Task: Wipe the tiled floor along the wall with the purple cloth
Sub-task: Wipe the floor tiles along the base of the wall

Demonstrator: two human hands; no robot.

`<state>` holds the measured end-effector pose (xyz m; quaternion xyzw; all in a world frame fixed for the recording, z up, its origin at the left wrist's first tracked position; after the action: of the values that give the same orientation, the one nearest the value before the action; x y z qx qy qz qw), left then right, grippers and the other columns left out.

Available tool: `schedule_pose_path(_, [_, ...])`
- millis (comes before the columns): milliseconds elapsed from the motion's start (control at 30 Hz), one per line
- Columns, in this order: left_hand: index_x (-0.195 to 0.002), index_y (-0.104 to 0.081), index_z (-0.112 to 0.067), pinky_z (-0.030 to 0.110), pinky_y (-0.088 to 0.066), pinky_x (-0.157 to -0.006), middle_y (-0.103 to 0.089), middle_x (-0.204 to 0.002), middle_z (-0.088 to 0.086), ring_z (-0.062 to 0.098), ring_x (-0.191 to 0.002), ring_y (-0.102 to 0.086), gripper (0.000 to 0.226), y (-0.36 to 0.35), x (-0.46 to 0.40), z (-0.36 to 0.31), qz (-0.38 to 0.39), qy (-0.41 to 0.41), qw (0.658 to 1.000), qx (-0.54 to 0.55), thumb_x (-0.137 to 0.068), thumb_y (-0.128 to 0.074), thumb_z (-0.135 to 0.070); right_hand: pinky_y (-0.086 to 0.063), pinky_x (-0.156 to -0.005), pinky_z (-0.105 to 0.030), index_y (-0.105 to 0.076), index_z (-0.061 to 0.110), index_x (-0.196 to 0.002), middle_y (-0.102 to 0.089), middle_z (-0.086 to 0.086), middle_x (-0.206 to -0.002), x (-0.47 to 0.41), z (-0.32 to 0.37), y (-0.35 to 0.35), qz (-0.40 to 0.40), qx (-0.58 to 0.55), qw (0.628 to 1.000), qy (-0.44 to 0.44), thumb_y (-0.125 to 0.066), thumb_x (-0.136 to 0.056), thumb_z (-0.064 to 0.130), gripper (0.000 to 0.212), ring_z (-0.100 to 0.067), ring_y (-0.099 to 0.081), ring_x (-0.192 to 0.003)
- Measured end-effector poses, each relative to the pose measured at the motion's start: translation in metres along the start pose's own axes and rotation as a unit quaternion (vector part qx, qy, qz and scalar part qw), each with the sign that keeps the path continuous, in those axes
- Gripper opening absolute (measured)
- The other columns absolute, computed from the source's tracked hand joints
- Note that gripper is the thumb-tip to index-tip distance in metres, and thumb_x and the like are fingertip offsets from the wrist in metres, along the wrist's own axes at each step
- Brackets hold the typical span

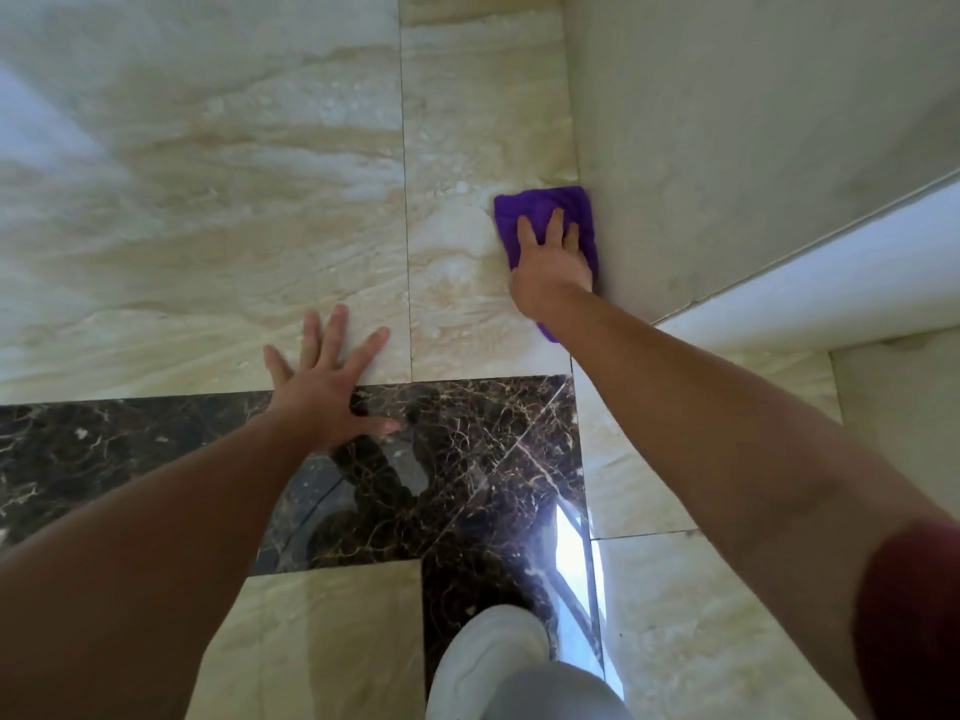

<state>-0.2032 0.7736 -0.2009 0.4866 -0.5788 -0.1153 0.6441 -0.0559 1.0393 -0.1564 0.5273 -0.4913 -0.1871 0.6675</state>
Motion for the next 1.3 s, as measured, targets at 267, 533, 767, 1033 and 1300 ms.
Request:
schedule_pose_path(267, [-0.156,0.002,-0.051,0.074,0.0,-0.117,0.019,-0.17,0.001,0.035,-0.157,0.015,0.103,0.085,-0.053,0.004,-0.102,0.013,0.995,-0.008,-0.069,-0.026,-0.099,-0.048,-0.097,-0.047,-0.018,0.026,-0.159,-0.013,-0.021,-0.165,0.05,-0.013,-0.012,0.042,-0.007,0.999,-0.002,-0.054,-0.099,0.029,0.07,-0.043,-0.039,-0.139])
schedule_pose_path(533, [-0.161,-0.001,-0.038,0.064,0.004,-0.123,0.01,-0.172,0.007,0.032,-0.157,0.016,0.089,0.097,-0.119,0.005,-0.22,-0.015,0.975,-0.04,-0.086,-0.003,-0.087,-0.046,-0.101,-0.045,-0.015,0.029,-0.159,-0.012,-0.018,-0.166,-0.019,-0.003,0.018,0.027,0.012,0.999,-0.016,-0.053,-0.099,0.029,0.071,-0.044,-0.039,-0.14])
schedule_pose_path(767, [-0.162,0.01,-0.028,0.06,0.002,-0.125,0.018,-0.17,0.009,0.029,-0.157,0.018,0.083,0.076,-0.13,0.005,-0.259,-0.008,0.966,-0.018,-0.096,-0.009,-0.075,-0.025,-0.119,-0.055,0.005,0.021,-0.161,0.008,-0.024,-0.167,-0.037,0.015,-0.008,-0.06,0.026,0.997,-0.032,-0.039,-0.102,0.031,0.074,-0.048,-0.008,-0.152])
schedule_pose_path(1033, [-0.162,-0.001,-0.032,0.061,0.005,-0.124,0.009,-0.172,0.006,0.028,-0.158,0.013,0.083,0.126,-0.17,0.025,-0.295,0.002,0.956,0.003,-0.095,-0.013,-0.078,-0.02,-0.121,-0.058,0.003,0.02,-0.161,0.007,-0.027,-0.166,-0.087,0.019,0.009,-0.088,-0.001,0.996,-0.03,-0.046,-0.099,0.05,0.084,-0.051,-0.006,-0.151])
schedule_pose_path(1300, [-0.162,0.001,-0.031,0.06,0.0,-0.125,0.009,-0.172,0.005,0.027,-0.158,0.013,0.085,0.163,-0.223,0.042,-0.303,0.035,0.952,0.011,-0.094,-0.01,-0.079,-0.014,-0.12,-0.06,-0.016,0.024,-0.16,-0.005,-0.024,-0.167,-0.139,0.036,0.027,-0.169,-0.078,0.979,-0.08,-0.05,-0.095,0.026,0.074,-0.049,-0.009,-0.151])
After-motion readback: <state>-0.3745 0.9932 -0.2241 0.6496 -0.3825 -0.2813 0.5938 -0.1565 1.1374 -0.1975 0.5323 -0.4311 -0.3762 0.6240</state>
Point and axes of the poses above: each hand's wrist, its own x-axis away from the middle knuckle, its own y-axis out of the back of the hand, z = x × y, the point moved 3 cm from there along -x, towards the middle knuckle
